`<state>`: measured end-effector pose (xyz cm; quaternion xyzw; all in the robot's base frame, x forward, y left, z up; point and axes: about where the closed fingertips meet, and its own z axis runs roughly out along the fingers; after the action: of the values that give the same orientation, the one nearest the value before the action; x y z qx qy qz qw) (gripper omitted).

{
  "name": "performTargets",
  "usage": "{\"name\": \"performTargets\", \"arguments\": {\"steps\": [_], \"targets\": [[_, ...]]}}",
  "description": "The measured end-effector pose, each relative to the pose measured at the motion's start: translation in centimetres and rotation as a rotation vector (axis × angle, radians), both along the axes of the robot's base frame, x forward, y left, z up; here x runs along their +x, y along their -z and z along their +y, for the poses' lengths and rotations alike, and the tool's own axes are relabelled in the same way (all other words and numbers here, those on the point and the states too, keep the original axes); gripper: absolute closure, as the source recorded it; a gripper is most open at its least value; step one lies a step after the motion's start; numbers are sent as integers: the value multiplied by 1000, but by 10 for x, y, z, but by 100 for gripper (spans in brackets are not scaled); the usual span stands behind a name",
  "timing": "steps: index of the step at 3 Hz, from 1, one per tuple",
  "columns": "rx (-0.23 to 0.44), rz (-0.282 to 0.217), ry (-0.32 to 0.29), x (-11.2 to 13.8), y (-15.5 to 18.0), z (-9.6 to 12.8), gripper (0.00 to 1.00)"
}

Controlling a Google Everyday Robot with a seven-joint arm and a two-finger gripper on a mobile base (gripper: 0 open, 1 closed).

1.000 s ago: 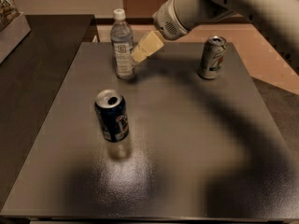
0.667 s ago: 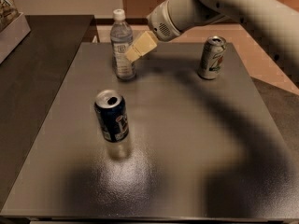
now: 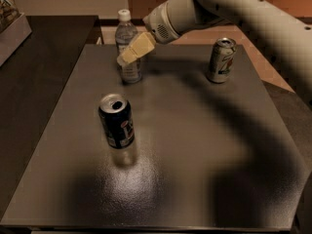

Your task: Knock blue plastic bottle over

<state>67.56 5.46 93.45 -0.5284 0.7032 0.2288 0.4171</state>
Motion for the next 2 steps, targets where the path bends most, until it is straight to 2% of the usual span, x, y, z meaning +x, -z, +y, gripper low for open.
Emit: {"name": "performTargets", "arguments": {"steps": [1,2], "targets": [[21,12,-20,-1,-1,4,18],[35,16,-34,-4,-3,3,41]]}}
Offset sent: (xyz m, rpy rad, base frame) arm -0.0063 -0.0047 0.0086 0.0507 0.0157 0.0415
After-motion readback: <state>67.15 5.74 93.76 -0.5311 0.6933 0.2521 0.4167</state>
